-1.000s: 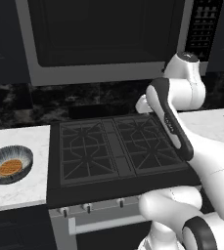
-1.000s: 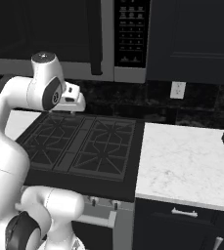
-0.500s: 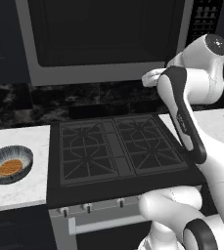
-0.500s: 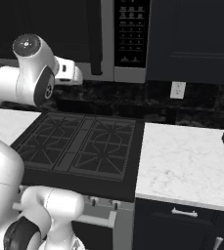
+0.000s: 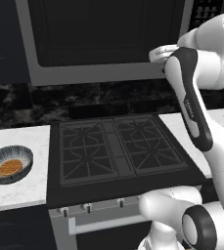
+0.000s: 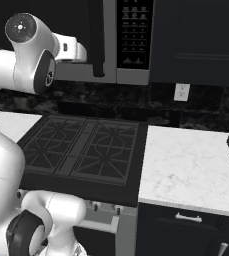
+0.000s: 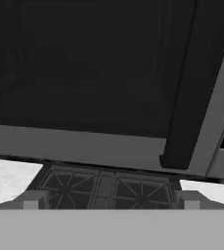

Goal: Open the microwave, place the bowl with waffle inside the microwave, then close the microwave door and turn it on.

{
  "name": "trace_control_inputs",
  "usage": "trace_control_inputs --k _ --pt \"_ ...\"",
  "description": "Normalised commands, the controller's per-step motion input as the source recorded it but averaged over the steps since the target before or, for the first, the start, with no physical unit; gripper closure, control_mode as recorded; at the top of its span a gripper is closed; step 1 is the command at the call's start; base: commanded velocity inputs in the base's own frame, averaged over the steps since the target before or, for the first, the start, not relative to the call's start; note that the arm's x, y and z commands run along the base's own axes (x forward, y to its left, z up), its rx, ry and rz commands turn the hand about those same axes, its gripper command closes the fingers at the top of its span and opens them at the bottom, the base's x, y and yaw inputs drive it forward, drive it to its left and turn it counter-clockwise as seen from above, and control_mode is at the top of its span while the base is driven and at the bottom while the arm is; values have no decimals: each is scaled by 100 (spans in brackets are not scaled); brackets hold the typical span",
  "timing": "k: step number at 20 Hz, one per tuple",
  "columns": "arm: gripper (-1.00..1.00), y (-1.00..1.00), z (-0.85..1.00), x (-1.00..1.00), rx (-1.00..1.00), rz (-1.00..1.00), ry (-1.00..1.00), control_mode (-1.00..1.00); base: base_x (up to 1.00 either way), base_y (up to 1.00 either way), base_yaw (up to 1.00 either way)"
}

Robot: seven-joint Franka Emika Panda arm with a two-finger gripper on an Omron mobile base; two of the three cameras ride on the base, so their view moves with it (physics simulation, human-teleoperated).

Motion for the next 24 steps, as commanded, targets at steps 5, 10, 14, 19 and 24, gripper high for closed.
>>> trace_control_inputs --k 5,10,14,19,24 --pt "-100 -63 18 21 0 -10 0 -100 0 0 0" --pt "-100 -73 -7 73 2 -13 5 -100 0 0 0" --pt "-100 -8 -17 80 0 -6 6 -100 0 0 0" --pt "-100 0 -16 42 0 0 0 -100 0 0 0" --pt "-100 0 -18 45 0 0 0 -100 0 0 0"
